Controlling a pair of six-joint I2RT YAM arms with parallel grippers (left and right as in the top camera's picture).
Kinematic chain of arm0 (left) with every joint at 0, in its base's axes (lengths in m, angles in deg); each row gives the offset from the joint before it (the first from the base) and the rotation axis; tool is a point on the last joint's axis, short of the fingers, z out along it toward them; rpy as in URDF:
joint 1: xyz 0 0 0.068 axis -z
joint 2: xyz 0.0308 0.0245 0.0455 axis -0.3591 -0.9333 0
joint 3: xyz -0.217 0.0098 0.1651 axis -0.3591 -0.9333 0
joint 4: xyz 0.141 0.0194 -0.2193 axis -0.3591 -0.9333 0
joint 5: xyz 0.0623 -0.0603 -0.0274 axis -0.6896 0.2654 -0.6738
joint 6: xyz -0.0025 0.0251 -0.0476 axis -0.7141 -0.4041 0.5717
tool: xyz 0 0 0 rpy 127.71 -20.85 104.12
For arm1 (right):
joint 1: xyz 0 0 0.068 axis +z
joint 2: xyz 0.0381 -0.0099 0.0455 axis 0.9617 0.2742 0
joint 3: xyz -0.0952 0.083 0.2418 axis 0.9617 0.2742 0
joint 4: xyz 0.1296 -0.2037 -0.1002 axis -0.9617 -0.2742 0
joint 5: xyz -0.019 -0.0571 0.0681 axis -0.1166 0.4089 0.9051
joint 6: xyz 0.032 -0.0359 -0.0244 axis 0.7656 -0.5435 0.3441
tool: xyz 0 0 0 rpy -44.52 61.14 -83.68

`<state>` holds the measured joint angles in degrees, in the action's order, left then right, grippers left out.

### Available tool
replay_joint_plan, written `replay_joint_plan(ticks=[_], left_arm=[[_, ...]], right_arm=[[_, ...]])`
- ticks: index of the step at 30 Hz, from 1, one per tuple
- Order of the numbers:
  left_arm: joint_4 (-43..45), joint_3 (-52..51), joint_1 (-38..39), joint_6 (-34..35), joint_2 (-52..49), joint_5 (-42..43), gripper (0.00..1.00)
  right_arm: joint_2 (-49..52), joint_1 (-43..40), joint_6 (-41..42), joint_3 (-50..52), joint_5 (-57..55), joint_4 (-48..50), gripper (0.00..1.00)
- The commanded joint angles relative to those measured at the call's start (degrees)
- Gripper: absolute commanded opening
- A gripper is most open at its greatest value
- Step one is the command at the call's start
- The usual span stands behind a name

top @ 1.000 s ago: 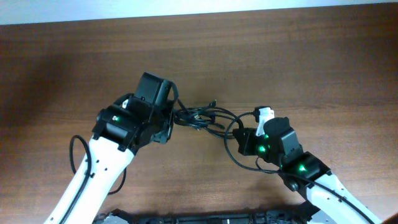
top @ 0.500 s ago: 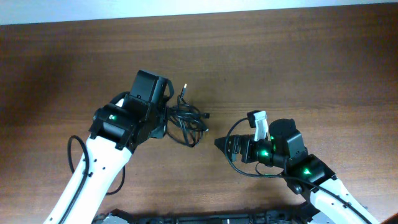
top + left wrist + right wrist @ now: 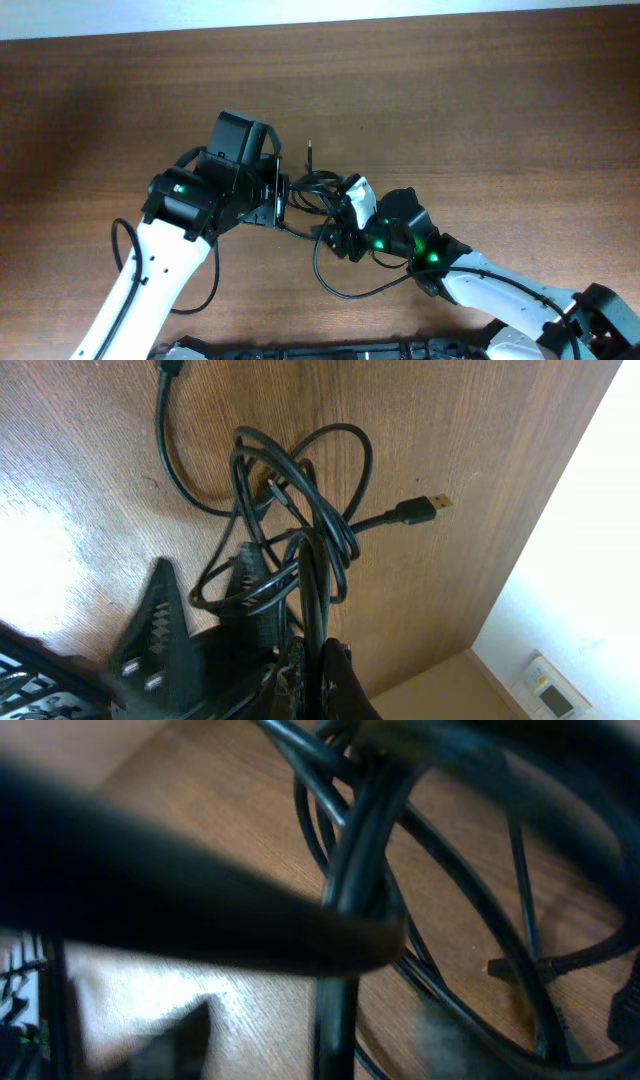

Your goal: Untangle cables

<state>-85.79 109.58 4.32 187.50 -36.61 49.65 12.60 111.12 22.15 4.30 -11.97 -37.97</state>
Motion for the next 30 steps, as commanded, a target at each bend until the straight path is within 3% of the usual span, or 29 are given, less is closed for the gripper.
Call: replay_joint_plan(ticks=[1, 4, 8, 12, 17, 21, 23, 24, 25, 26, 30], left_arm=[[0.09, 0.59, 0.13, 0.31, 1.03, 0.20, 0.00], [-1.09, 0.59, 0.13, -3.37, 1.01, -12.87, 0.00], [-1.22, 0.59, 0.13, -3.37, -2.89, -16.17, 0.00], [-1.42, 0.59, 0.13, -3.37, -8.20, -13.55, 0.00], [-1.42, 0.59, -1.03, -3.37, -8.24, -15.87, 0.00], [-4.74, 0.59, -10.47, -3.41, -6.40, -15.15, 0.00], [-6.32, 0.59, -14.64, -3.41, -3.82, -10.38, 0.00], [-6.12, 0.59, -14.71, -3.41, -3.41, -9.03, 0.00], [-6.08, 0.59, -14.49, -3.41, -3.41, -8.02, 0.00], [-6.08, 0.59, -13.92, -3.41, -3.43, -7.72, 0.00], [-5.57, 0.59, -9.79, -3.41, -3.43, -7.69, 0.00]], right_arm=[[-0.26, 0.44, 5.70, -0.33, 0.00, 0.52, 0.04], [-8.41, 0.35, 8.11, -0.33, 14.25, 0.52, 0.04], [-23.87, -2.49, 8.04, -0.33, 20.39, 0.07, 0.04], [-29.20, -19.56, 8.11, -0.33, 20.44, -3.45, 0.04], [-28.98, -39.74, 11.61, -0.33, 20.44, -15.89, 0.04], [-28.98, -52.83, 13.00, -0.33, 24.72, -19.30, 0.04], [-28.96, -54.40, 13.00, -0.33, 25.77, -21.44, 0.04], [-28.96, -54.29, 13.00, -0.33, 25.77, -23.12, 0.12], [-28.96, -54.29, 13.00, -0.33, 25.77, -25.62, 0.38], [-28.96, -54.29, 13.00, -0.33, 25.77, -28.22, 0.57], [-28.96, -47.67, 12.55, -0.33, 32.00, -29.92, 0.93]])
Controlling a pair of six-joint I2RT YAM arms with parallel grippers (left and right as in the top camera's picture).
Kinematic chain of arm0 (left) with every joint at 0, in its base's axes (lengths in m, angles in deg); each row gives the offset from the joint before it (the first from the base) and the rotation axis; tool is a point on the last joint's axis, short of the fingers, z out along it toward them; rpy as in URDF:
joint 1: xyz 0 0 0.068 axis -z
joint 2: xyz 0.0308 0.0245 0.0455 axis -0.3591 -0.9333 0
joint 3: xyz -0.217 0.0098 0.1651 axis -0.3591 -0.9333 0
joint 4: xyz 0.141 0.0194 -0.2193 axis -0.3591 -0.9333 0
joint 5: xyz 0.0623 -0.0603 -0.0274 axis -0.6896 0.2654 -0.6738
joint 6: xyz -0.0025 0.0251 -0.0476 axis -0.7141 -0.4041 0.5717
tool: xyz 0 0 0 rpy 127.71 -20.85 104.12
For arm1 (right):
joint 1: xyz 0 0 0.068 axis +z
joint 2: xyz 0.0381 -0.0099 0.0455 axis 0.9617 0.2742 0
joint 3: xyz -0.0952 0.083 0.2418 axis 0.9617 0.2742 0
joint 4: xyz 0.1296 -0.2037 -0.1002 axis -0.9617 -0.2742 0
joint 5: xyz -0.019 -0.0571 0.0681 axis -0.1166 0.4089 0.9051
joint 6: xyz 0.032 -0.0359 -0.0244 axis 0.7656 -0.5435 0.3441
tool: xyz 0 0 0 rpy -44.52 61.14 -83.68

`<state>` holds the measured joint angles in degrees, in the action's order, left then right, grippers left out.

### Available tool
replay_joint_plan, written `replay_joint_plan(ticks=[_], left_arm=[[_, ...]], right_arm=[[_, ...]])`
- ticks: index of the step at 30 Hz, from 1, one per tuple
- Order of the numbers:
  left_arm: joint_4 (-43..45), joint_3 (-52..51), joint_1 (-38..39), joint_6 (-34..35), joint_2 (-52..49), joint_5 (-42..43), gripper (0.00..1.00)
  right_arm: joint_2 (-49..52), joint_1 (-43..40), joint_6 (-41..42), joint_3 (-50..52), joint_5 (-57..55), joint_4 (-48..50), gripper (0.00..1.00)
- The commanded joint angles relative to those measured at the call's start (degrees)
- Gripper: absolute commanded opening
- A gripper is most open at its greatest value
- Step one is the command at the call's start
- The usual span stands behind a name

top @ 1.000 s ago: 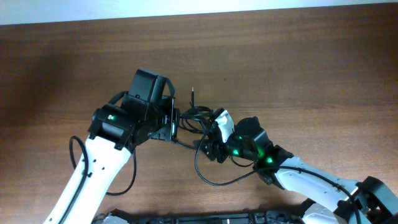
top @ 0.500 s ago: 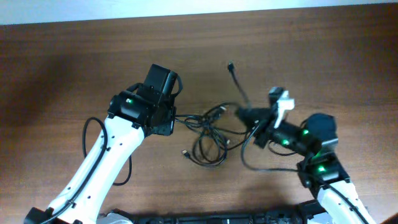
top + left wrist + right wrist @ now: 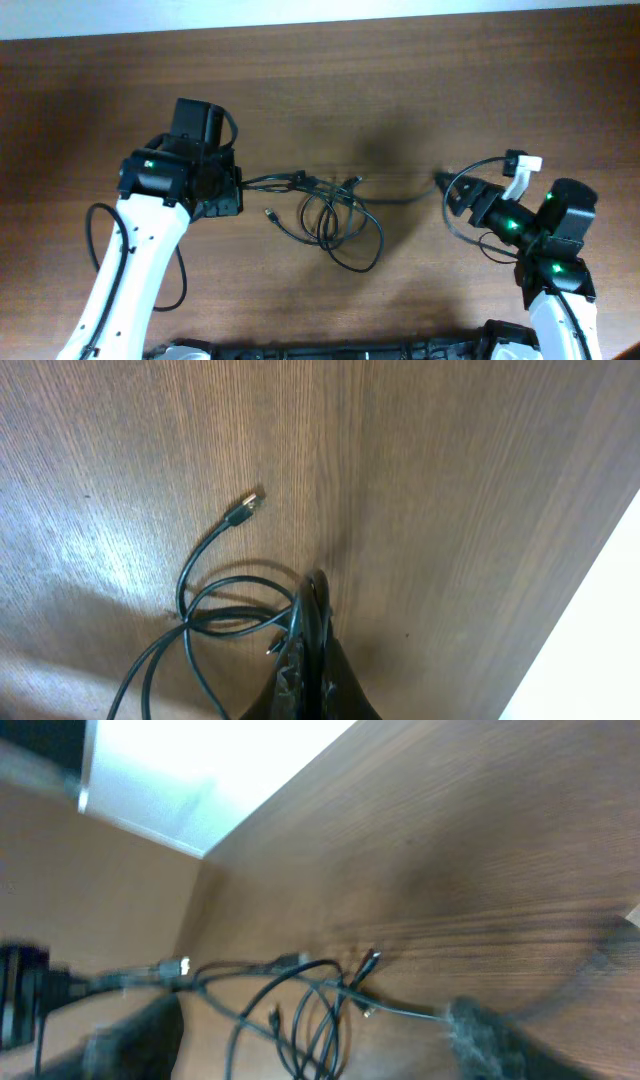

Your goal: Untangle cables

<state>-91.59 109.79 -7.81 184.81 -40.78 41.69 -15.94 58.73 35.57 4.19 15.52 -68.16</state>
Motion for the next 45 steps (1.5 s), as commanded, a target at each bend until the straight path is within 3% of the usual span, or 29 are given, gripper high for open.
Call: replay_joint_plan(ticks=[1, 3, 6, 7, 11, 12, 13, 14, 15, 17, 19, 24, 26, 27, 29, 31, 33, 34, 35, 37, 39, 41, 43, 45], left_arm=[[0.52, 0.37, 3.50, -0.70, 0.74, 0.24, 0.00], [0.85, 0.37, 6.10, -0.72, 0.74, 0.24, 0.00], [0.87, 0.37, 9.79, -0.72, 0.70, -0.94, 0.00], [1.03, 0.37, 11.10, -0.70, 0.70, -1.29, 0.00], [1.22, 0.37, 13.44, -0.70, 0.70, -1.27, 0.00], [1.22, 0.37, 14.01, -0.70, 0.70, -1.29, 0.00], [1.22, 0.37, 14.23, -0.70, 0.68, -1.31, 0.00], [1.20, 0.37, 14.25, -0.70, 0.66, -1.31, 0.00], [1.16, 0.37, 14.25, -0.70, 0.66, -1.31, 0.00], [1.16, 0.37, 14.25, -0.70, 0.63, -1.29, 0.00], [1.05, 0.37, 14.25, -0.72, 0.63, -2.19, 0.02], [-3.32, 0.37, 14.25, -0.68, 0.63, -10.01, 0.01], [-3.10, 0.37, 14.25, -0.68, 0.63, -10.40, 0.02], [-3.04, 0.37, 14.25, -0.68, 0.63, -11.32, 0.04], [-3.02, 0.37, 14.25, -0.68, 0.63, -11.89, 0.04], [-2.93, 0.37, 14.25, -0.74, 0.63, -11.85, 0.04], [-1.60, 0.37, 14.25, -10.91, 0.63, -11.87, 0.04], [0.74, 0.37, 14.25, -20.00, 0.63, -11.98, 0.04], [5.07, 0.37, 14.25, -30.93, 0.63, -11.76, 0.03], [8.72, 0.37, 14.25, -46.51, 0.63, -10.78, 0.04], [9.31, 0.37, 14.25, -55.98, 0.63, -9.11, 0.04], [11.21, 0.37, 14.25, -64.52, 0.63, -2.56, 0.05], [16.09, 0.37, 14.25, -74.66, 0.42, 10.71, 0.05], [16.44, 0.37, 14.25, -77.33, 0.20, 12.50, 0.05]], right_arm=[[-0.42, 8.52, -4.09, -0.22, 4.94, 0.24, 0.94], [-0.42, 15.34, -11.52, -0.22, 4.85, 0.98, 0.94], [-0.09, 23.04, -12.50, -0.22, -0.76, 4.07, 0.93], [1.33, 28.26, -12.50, -0.22, -3.98, 5.81, 0.85], [8.26, 39.28, -12.48, -0.22, -11.54, 8.37, 0.75], [10.27, 41.11, -12.48, -0.22, -11.50, 9.66, 0.65], [11.80, 42.29, -12.48, -0.22, -11.50, 10.97, 0.42], [12.72, 42.42, -10.43, -0.22, -11.45, 13.11, 0.09], [12.52, 42.25, -5.29, -0.24, -10.88, 16.94, 0.04], [11.89, 42.25, 2.51, -0.24, 3.06, 38.66, 0.04], [11.63, 41.75, 2.60, -0.24, 5.09, 45.92, 0.04], [11.43, 24.15, 9.57, -0.22, 5.11, 44.63, 0.04], [11.47, 17.55, 10.05, -0.22, 5.09, 37.62, 0.04], [11.47, 14.58, 9.55, -0.22, 5.01, 28.57, 0.07], [11.47, 12.63, 9.44, -0.22, 0.66, 16.63, 0.21], [11.47, 12.66, 9.40, -0.22, -2.80, 7.74, 0.68], [11.47, 12.70, 9.40, -0.22, -2.43, 7.65, 0.84], [11.47, 12.70, 9.40, -0.22, -1.70, 7.65, 0.89], [11.47, 12.70, 9.33, -0.22, 0.76, 7.76, 0.93], [11.47, 12.70, 2.56, -0.22, 11.67, 9.75, 0.93], [11.47, 12.76, -5.95, -0.22, 19.78, 10.54, 0.93], [11.47, 13.00, -8.59, -0.22, 20.98, 10.56, 0.92], [11.47, 17.25, -13.16, -0.22, 20.02, 10.69, 0.92], [11.47, 21.68, -13.14, -0.22, 11.47, 10.67, 0.92]])
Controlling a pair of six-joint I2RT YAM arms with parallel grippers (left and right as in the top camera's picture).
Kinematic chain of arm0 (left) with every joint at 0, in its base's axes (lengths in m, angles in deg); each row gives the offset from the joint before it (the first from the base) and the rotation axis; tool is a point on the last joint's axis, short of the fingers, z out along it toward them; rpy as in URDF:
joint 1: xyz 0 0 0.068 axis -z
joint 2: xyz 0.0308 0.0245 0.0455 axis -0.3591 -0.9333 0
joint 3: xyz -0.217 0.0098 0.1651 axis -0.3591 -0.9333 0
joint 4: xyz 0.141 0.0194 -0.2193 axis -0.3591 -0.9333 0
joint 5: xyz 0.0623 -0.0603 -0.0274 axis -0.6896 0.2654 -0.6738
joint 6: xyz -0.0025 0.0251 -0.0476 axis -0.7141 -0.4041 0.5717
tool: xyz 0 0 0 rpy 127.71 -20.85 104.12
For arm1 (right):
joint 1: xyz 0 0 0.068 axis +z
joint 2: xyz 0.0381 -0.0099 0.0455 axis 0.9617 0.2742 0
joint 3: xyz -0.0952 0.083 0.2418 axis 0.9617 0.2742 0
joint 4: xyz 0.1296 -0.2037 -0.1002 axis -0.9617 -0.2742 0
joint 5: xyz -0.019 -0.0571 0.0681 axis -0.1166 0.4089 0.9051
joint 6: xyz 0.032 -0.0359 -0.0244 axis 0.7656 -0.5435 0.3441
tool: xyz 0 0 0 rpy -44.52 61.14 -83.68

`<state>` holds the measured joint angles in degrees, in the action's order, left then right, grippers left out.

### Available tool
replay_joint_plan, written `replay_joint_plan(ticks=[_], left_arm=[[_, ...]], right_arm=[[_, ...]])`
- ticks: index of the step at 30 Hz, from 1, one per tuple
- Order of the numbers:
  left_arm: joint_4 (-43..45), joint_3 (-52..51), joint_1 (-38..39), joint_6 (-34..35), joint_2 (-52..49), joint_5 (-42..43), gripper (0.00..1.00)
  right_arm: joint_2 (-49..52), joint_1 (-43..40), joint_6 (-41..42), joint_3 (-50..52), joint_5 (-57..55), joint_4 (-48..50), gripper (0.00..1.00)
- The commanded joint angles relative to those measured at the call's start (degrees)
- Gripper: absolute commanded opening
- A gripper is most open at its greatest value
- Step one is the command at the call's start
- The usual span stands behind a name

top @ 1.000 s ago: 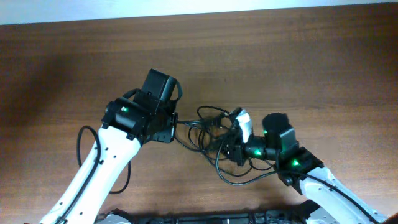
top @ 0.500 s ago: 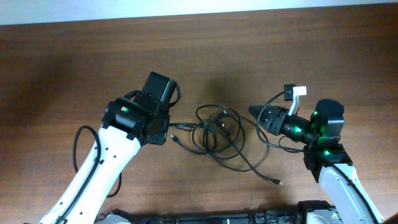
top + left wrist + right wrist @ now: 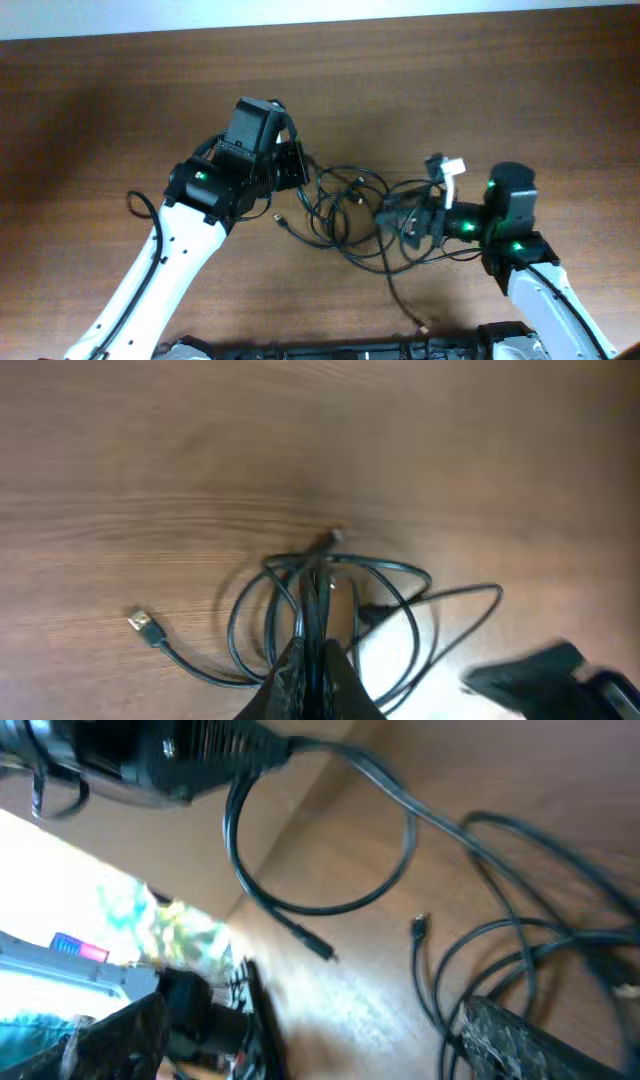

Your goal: Untangle cables

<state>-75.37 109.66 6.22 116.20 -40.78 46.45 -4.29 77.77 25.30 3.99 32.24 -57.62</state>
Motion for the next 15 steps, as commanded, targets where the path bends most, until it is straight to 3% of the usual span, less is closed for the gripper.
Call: replay_joint_plan(ticks=[1, 5, 8, 11, 15], left_arm=[[-0.24, 0.50, 0.22, -9.38, -0.11, 8.15, 0.05], [-2.03, 0.50, 0.22, -18.75, -0.28, 16.70, 0.05], [-3.06, 0.50, 0.24, -20.72, -0.28, 19.02, 0.05], [-2.95, 0.50, 0.98, -22.16, -0.31, 22.69, 0.05], [1.25, 0.50, 4.39, -22.16, -0.33, 26.77, 0.07]], right_arm=[[-0.17, 5.03, -2.86, -0.02, -11.32, 0.02, 0.92], [-0.17, 7.19, -2.89, -0.02, -19.26, 0.04, 0.92], [-0.17, 7.19, -2.89, -0.02, -19.41, 0.35, 0.92], [-0.17, 7.19, -2.89, -0.02, -19.41, 7.41, 0.92], [-0.07, 7.19, -2.89, -0.02, -19.37, 9.75, 0.92]])
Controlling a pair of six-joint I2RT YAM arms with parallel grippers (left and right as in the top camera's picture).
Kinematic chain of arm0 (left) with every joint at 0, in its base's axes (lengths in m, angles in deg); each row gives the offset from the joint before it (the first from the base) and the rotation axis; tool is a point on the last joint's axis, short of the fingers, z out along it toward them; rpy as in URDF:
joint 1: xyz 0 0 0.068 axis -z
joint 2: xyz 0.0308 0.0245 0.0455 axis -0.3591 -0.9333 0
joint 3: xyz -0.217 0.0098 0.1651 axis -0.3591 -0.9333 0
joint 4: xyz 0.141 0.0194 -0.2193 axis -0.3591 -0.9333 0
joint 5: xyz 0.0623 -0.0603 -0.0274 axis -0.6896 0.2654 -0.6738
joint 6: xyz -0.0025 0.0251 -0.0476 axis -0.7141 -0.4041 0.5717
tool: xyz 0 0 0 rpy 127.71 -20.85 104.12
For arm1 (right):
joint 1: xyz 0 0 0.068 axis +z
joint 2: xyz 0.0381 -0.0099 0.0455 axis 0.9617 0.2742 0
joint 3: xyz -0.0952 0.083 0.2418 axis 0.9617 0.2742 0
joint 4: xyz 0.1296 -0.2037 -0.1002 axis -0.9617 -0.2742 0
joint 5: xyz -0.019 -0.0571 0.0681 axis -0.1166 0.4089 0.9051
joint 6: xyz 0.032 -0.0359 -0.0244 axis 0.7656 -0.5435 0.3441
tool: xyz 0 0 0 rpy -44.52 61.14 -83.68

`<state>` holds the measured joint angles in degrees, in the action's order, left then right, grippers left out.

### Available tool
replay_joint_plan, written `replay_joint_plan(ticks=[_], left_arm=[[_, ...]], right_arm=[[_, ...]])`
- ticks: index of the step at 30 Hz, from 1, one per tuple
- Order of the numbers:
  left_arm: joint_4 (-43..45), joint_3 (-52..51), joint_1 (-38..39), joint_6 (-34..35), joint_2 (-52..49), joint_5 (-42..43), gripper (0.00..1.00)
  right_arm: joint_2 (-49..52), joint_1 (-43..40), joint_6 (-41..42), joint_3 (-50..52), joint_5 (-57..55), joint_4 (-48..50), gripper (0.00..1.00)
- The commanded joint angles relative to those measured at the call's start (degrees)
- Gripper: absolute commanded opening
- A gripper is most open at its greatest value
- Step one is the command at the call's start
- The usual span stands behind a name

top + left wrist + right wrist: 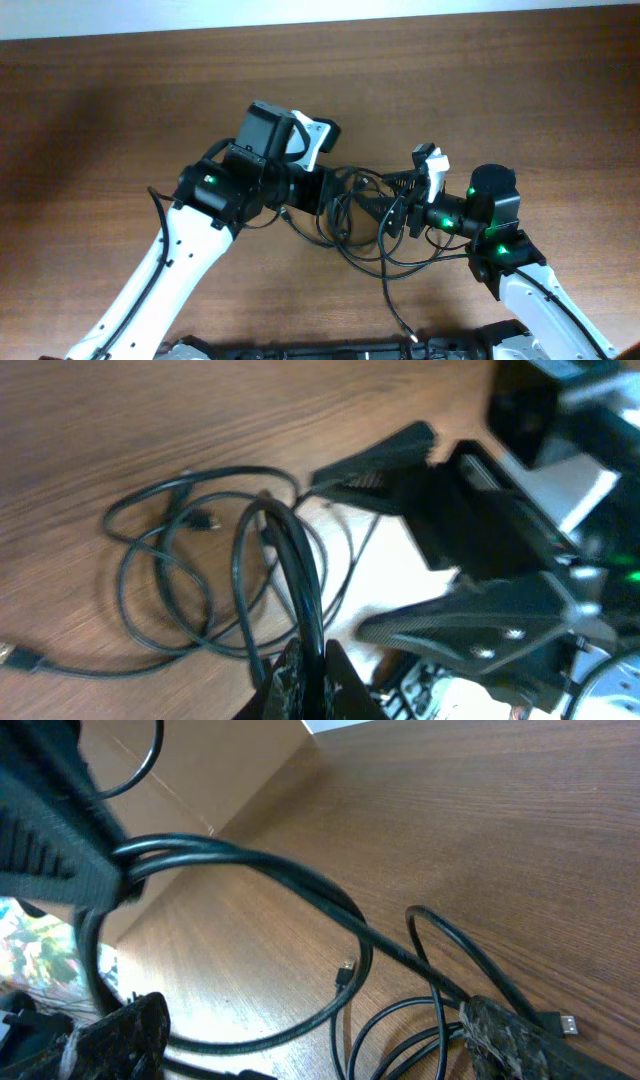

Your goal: Untangle cables

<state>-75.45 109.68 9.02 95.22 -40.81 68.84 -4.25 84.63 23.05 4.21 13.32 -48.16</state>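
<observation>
Black cables [352,212] lie in tangled loops on the wooden table [500,100] between my two arms. My left gripper [322,190] is shut on a thick black strand [285,540], and the jaws [308,660] pinch it so that it arches up over the loops. My right gripper [392,215] faces it from the right, almost touching. In the right wrist view that gripper [320,1040] stands open, fingers wide apart, with strands [300,885] running across and against its right finger [510,1040]. A small plug [345,972] lies on the wood.
A USB plug [15,657] lies at the end of a loose strand, left of the loops. One strand [392,300] trails to the table's front edge. Bare wood surrounds the tangle.
My left gripper has moved right and turned toward the right gripper, still shut on the strand. The right gripper has shifted slightly left. The two now nearly meet over the loops.
Both grippers were close together at the tangle, the left shut on a strand. Then they stood far apart with cable stretched between them. Later they were nearer again with the cable slack in loops, and now they almost touch.
</observation>
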Motion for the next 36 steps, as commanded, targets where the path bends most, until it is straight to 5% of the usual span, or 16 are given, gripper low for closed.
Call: replay_joint_plan(ticks=[1, 4, 6, 9, 14, 21, 23, 24, 25, 26, 31, 36], left_arm=[[2.03, 0.48, 2.82, -1.18, -0.31, 5.29, 0.06], [2.05, 0.48, 5.66, -1.11, -0.31, 5.73, 0.05], [1.95, 0.48, 6.69, -1.09, -0.31, 7.21, 0.04], [1.31, 0.48, 6.51, -1.11, -0.31, 5.42, 0.01], [-3.72, 0.48, 1.86, 15.87, -0.31, -17.99, 0.00], [-4.28, 0.48, -0.76, 24.09, -0.81, -23.61, 0.02], [-3.58, 0.48, -0.44, 19.71, -1.88, -15.30, 0.26], [-2.29, 0.48, -0.07, 8.57, -2.49, -7.17, 0.33], [-2.10, 0.48, 0.04, 7.89, -2.58, -6.80, 0.56], [-0.98, 0.48, 0.04, 8.37, -2.56, -6.75, 0.63], [2.32, 0.48, 1.07, 10.36, -2.56, -6.36, 0.73], [6.10, 0.48, 1.60, 13.51, -5.01, -9.25, 0.70]], right_arm=[[0.09, 0.33, -0.63, -0.24, -0.44, 0.31, 0.92], [0.85, 0.33, -0.66, -0.24, -0.46, 0.85, 0.92], [1.81, 0.33, -0.72, -0.24, -0.48, 4.39, 0.76], [2.75, 0.31, -4.94, -0.24, -0.48, 5.29, 0.04], [2.73, -0.24, -4.66, -0.24, 1.29, 4.96, 0.04], [2.69, -6.56, 4.13, -0.26, 8.81, 11.80, 0.04], [2.69, -6.54, 4.15, -0.24, 6.97, 13.27, 0.04], [2.80, -6.54, 4.15, -0.24, 4.35, 13.25, 0.04], [2.80, -6.45, 4.15, -0.24, -0.50, 12.02, 0.04], [2.80, -6.45, 4.17, -0.24, -3.17, 10.29, 0.04], [2.80, -6.45, 4.17, -0.24, -6.29, 6.80, 0.04], [2.80, -5.40, 4.20, -0.24, -1.33, 5.31, 0.04]])
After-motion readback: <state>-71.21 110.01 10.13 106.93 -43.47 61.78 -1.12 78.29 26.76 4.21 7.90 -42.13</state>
